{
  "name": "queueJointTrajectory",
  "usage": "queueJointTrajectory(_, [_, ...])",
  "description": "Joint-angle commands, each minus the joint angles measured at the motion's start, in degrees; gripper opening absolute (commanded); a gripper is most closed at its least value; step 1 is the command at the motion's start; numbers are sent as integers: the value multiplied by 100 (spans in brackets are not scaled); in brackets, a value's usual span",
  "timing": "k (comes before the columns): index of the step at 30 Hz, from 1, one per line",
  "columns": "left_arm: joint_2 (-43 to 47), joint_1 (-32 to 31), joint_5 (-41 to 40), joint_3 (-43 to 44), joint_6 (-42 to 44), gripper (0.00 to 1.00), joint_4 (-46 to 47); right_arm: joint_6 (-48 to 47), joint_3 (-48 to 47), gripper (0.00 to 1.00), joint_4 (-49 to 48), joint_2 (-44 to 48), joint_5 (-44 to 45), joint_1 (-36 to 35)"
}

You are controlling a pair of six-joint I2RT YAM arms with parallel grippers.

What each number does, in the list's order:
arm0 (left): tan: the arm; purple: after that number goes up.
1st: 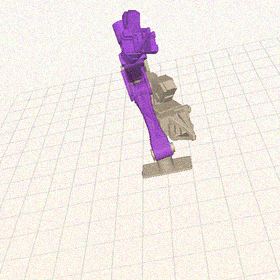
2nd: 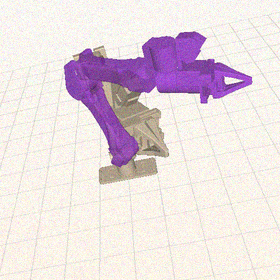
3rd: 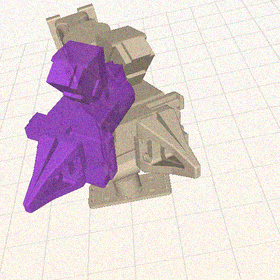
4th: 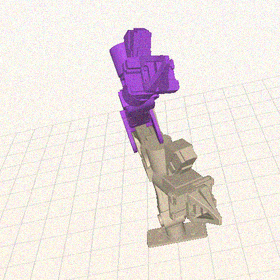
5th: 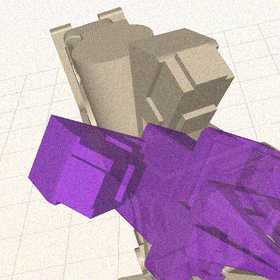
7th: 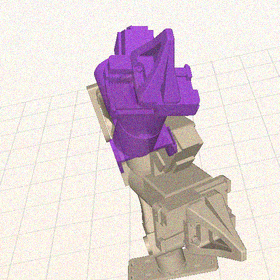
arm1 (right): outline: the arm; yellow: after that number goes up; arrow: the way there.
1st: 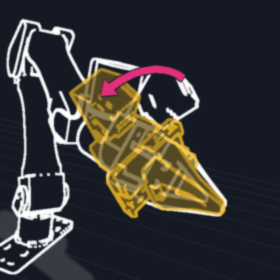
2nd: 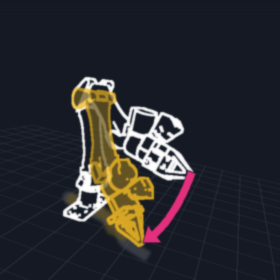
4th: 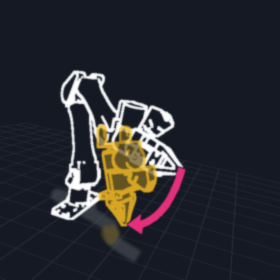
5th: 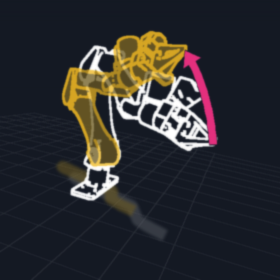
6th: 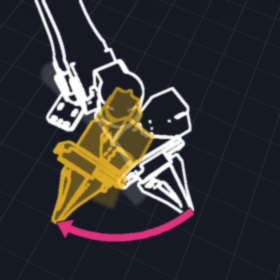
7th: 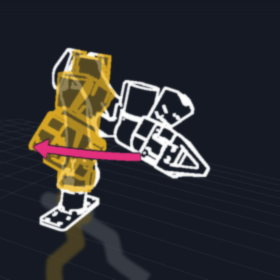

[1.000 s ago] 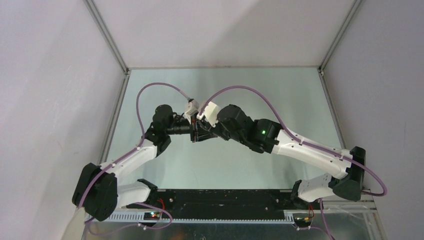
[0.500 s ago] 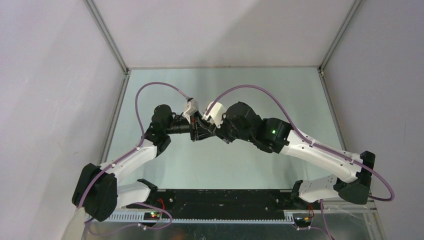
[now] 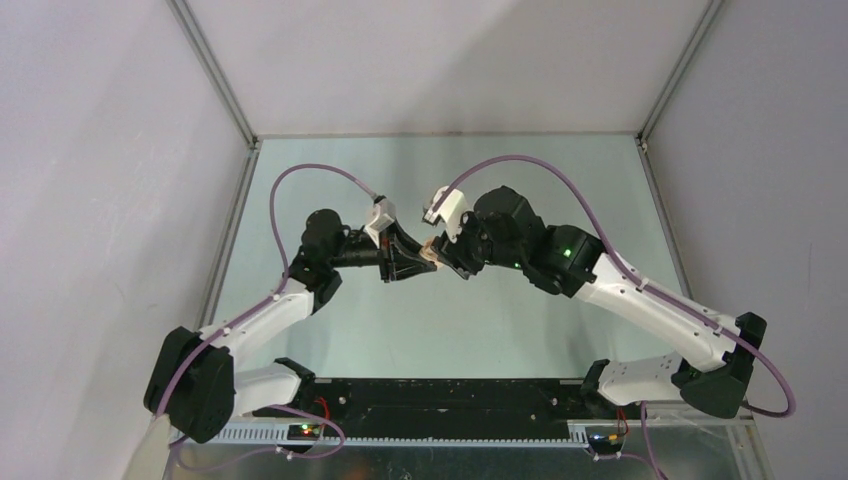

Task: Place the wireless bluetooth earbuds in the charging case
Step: Place the earbud in the charging case.

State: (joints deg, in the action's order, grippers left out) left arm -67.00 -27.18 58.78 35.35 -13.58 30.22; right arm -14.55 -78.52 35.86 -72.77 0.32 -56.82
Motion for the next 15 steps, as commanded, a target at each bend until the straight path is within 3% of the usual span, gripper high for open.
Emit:
queueJointTrajectory(1, [180,-2,300,57,-83,5,495,115,-345,49,-13,172,-177,143])
queueJointTrajectory(7, [205,-2,488,4,-173,5,694,-102,-426,47,-153,101,524,102])
queueJointTrajectory(15, [264,1,615,-59,-146,6,772,-355,-427,46,-326,-44,714,-73])
